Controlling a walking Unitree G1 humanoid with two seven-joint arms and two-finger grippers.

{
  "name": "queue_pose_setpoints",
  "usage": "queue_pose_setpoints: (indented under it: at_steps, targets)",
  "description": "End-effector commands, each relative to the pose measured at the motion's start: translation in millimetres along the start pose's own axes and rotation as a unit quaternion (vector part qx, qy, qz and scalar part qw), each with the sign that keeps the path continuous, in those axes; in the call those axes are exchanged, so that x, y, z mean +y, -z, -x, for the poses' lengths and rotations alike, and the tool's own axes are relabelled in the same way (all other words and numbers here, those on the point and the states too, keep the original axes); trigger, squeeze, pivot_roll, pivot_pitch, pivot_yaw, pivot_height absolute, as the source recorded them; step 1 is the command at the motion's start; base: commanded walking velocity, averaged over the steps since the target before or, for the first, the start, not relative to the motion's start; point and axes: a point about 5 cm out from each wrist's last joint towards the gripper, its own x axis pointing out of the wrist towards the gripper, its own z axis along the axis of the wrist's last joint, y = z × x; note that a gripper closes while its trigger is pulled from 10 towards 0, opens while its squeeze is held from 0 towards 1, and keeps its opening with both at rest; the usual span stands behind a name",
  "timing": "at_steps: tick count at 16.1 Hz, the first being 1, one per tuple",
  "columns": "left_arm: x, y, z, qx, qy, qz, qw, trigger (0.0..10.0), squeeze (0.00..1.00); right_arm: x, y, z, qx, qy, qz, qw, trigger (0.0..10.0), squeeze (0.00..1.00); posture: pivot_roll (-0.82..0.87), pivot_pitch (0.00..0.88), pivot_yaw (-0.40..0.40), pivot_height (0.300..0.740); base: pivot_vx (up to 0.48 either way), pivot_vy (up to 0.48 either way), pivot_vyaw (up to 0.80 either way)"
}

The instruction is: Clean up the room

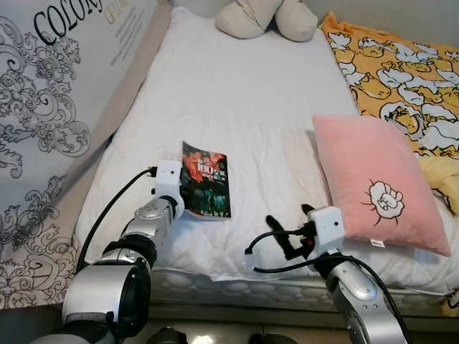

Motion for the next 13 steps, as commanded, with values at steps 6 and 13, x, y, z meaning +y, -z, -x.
queue_pose_setpoints:
  at_steps: [6,13]
  targets:
    - [4.5,-24,-1.2,-0.03,-0.01,-0.182,0.983,10.0,1.0,-2.2,4,4.7,0.014,-0.004,-0.004,1.0,10.0,0.0,-0.14,0.063,-0.077,0.74,0.0,0.0,0.0]
    - [14.5,-34,0.4,-0.047,-0.043,-0.241,0.969,10.0,1.0,-3.0,5,5.5,0.016,-0.003,-0.002,1.0,10.0,0.0,-0.14,0.054,-0.071,0.74,0.0,0.0,0.0]
